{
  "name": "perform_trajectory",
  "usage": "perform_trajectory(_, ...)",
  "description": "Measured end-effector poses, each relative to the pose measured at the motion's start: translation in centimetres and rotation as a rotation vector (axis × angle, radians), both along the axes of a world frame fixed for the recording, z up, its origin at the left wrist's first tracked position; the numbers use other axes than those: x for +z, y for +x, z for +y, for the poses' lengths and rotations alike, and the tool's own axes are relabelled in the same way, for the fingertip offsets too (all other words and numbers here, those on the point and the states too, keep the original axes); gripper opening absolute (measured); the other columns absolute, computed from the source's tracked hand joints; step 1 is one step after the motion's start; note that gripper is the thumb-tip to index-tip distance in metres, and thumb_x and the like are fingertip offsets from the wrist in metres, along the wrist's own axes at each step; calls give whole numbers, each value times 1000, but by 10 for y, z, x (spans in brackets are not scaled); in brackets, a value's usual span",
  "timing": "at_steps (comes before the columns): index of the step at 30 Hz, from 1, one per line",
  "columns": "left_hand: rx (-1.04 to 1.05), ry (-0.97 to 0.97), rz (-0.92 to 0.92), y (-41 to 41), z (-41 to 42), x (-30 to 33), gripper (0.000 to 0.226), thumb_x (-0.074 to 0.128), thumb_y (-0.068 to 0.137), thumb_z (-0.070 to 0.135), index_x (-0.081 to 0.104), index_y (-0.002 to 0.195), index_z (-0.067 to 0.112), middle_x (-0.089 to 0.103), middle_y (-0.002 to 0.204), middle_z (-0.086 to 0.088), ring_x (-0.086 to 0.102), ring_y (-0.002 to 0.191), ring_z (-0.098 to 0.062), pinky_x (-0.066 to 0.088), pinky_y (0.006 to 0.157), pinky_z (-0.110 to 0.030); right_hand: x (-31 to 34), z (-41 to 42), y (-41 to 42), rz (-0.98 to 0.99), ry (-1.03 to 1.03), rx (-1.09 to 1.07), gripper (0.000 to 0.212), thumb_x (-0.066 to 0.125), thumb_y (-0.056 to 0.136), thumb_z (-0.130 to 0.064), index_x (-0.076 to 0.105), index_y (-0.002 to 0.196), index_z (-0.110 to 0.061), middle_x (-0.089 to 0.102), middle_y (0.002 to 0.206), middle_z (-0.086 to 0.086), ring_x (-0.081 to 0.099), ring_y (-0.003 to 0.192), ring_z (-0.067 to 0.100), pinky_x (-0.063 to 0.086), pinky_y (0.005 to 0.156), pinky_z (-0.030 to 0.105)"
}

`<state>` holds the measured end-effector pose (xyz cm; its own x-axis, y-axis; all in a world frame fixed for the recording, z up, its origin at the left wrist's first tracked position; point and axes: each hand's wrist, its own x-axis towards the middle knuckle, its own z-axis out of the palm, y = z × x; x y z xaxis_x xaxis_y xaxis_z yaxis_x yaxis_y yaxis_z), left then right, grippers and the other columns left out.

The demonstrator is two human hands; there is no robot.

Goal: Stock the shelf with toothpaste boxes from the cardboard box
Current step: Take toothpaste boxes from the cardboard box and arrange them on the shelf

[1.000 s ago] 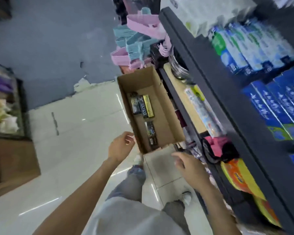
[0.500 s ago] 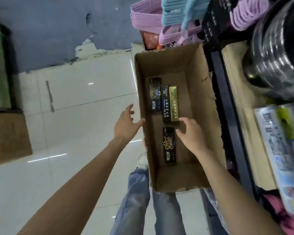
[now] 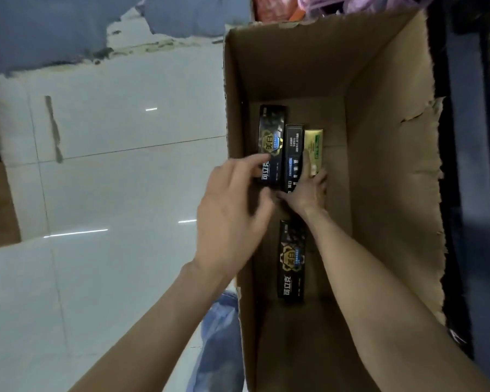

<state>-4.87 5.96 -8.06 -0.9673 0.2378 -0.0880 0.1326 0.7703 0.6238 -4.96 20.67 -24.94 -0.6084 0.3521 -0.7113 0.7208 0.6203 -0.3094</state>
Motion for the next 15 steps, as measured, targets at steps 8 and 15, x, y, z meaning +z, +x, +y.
perform_trajectory(8,109,-100,-435,-12,72,-101,53,60,88,24,39,137,20,46,134,-3,43,123,-18,42,100,-33,-10,39,61,69,39,-72,109,77,72,-35,-1,146,-45,18,142,20,33,125,45,36,102,54)
perform_trajectory(15,-25,-157,-590,2,114,-169,72,66,84,40,30,141,15,44,136,-10,48,122,-27,45,98,-41,-15,53,94,281,-227,-303,86,67,84,-11,15,149,-32,29,149,10,34,134,26,33,99,32)
